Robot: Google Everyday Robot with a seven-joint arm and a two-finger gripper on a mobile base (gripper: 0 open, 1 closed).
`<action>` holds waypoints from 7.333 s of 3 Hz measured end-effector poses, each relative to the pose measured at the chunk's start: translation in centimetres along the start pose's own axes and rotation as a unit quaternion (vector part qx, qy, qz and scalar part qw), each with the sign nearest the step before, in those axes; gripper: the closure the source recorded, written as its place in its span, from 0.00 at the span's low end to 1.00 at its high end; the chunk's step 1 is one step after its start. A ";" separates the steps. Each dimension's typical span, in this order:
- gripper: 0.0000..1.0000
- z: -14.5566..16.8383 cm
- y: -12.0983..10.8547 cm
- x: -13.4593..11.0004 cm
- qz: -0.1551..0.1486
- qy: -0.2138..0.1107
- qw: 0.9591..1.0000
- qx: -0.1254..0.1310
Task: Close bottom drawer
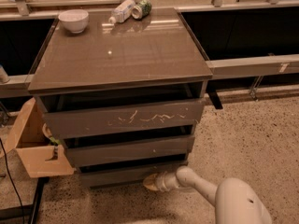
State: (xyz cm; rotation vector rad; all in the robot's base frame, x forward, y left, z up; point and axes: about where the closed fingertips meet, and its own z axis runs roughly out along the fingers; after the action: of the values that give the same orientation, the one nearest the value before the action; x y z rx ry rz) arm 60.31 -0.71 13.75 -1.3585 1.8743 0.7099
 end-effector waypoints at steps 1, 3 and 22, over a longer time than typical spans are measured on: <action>1.00 -1.2 1.7 0.8 0.026 0.017 0.999 -0.036; 1.00 -6.2 6.4 3.1 0.098 0.037 0.992 -0.070; 0.00 -57.2 -15.0 -9.7 -0.057 0.179 0.939 0.288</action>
Offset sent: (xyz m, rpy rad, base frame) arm -0.0770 -0.0483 0.0145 -0.0101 0.2592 0.0078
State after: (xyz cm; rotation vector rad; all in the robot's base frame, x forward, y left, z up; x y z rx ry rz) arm 63.86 -43.63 55.47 -1.2383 2.0356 -0.1662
